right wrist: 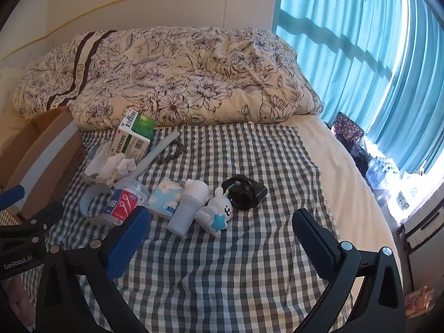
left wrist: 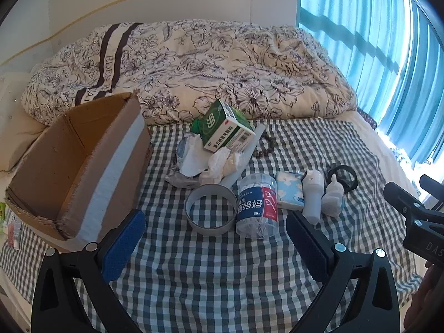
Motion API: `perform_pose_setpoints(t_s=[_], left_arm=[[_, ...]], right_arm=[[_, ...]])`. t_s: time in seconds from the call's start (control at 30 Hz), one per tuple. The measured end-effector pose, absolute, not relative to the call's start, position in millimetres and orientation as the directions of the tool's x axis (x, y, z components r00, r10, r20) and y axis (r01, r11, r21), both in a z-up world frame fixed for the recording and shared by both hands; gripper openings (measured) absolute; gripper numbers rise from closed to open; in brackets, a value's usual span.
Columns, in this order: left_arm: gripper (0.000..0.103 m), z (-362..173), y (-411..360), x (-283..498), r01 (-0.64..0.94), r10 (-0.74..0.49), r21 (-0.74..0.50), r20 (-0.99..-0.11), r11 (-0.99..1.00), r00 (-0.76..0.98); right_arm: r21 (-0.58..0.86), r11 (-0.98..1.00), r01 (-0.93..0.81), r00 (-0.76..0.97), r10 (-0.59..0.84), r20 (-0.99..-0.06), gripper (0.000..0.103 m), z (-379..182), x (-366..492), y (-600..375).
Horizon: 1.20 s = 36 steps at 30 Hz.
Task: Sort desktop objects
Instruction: 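Reach the left gripper to the grey tape roll while the right reaches the floss tub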
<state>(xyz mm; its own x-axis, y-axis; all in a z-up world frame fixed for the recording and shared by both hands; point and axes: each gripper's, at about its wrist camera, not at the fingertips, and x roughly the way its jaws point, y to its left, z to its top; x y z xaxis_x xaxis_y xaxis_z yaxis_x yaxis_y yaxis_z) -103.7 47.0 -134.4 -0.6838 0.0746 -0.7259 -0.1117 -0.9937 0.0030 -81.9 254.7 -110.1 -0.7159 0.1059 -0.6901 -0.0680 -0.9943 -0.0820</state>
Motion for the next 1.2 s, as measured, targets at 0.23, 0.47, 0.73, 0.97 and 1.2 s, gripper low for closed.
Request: perform_pose_setpoints(t_s=[0.23, 0.47, 0.73, 0.97, 1.2], left_arm=[[0.103, -162.7, 60.1, -120.0, -0.150, 0.100, -0.001, -0.750, -0.989, -0.654], [0.103, -190.9, 59.3, -129.5, -0.162, 0.116, -0.017, -0.773, -0.987, -0.623], [0.103, -212.7, 28.1, -147.8, -0.099, 0.076, -0.018, -0.788, -0.995, -0.611], [0.103, -229.7, 10.7, -168.0, -0.009, 0.030, -0.031, -0.808, -0.999, -0.588], [0.103, -241.3, 13.6, -186.3, 0.002, 0.001, -0.002, -0.819, -1.000, -0.573]], right_arm=[[-0.055, -0.998, -0.028, -0.684, 0.060, -0.727, 0.103, -134.3, -95.3, 255.8], [-0.024, -0.999, 0.022, -0.651, 0.004, -0.759, 0.102, -157.6, -105.2, 250.5], [0.009, -0.997, 0.081, -0.627, -0.058, -0.777, 0.078, -173.2, -114.6, 230.0], [0.029, -0.987, 0.157, -0.599, -0.119, -0.792, 0.061, -184.0, -121.9, 201.4], [0.040, -0.976, 0.213, -0.582, -0.160, -0.797, 0.059, -191.1, -133.2, 177.0]])
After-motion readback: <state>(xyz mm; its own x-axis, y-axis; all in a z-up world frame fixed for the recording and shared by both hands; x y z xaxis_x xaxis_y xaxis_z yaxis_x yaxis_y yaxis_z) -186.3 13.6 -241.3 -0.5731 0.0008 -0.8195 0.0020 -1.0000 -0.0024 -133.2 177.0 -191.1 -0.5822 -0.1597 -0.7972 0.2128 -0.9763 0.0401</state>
